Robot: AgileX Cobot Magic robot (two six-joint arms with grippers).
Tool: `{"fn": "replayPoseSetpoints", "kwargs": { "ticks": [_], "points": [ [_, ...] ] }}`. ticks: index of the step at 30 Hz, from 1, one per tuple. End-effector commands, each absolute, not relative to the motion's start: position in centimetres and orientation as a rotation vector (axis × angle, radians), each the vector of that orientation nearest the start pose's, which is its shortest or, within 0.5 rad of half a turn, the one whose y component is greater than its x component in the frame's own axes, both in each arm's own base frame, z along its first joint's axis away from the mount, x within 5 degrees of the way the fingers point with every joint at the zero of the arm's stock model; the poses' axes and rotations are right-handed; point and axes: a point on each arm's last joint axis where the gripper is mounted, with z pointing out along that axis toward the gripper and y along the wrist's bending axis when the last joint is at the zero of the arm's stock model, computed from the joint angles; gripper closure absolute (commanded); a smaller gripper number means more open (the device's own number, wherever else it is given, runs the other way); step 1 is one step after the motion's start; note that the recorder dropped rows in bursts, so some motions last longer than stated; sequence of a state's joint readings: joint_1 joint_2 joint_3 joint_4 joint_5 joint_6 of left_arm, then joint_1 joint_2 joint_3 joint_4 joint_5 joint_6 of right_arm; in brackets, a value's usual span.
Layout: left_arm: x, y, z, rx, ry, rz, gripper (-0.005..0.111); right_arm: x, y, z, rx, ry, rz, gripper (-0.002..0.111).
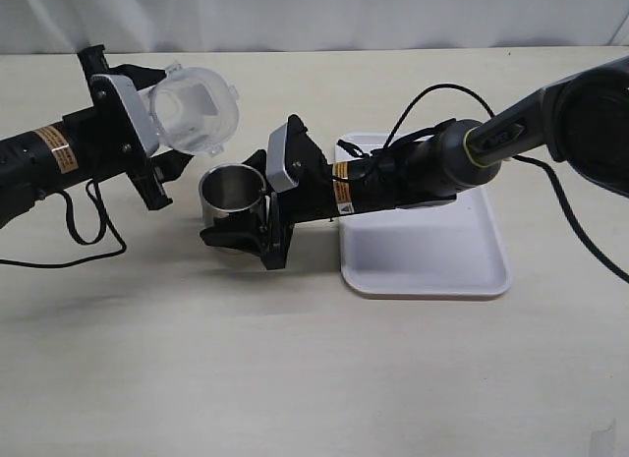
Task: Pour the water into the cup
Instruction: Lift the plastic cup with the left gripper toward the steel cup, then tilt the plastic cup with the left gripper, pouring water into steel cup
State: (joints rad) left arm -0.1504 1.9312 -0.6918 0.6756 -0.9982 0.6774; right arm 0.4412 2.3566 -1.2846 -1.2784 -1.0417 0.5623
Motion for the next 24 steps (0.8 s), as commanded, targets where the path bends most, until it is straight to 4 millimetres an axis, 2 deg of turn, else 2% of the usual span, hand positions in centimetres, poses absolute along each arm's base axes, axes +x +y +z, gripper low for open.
{"fn": "replayPoseSetpoints", "kwargs": {
  "ticks": [1, 4, 13, 19, 24],
  "points": [
    [32.4, -9.8, 13.9, 1.341, 1.145, 0.203, 0.107, 35.9, 24.9, 8.0, -1.345, 1.429, 0.971, 0.104],
    [32.4, -9.8, 13.9, 1.375, 1.107, 0.244, 0.107, 36.2, 24.8, 7.6, -1.344, 1.472, 0.924, 0.104],
    [32.4, -9.8, 13.8, 1.422, 1.066, 0.297, 0.107, 36.5, 24.8, 7.8, -1.292, 1.494, 0.925, 0.104],
    [32.4, -9.8, 13.7, 1.462, 1.029, 0.344, 0.107, 35.4, 25.8, 7.7, -1.363, 1.461, 0.950, 0.104],
    [32.4, -9.7, 13.5, 1.488, 1.033, 0.359, 0.107, 35.4, 25.9, 7.6, -1.358, 1.466, 0.947, 0.104]
  ]
}}
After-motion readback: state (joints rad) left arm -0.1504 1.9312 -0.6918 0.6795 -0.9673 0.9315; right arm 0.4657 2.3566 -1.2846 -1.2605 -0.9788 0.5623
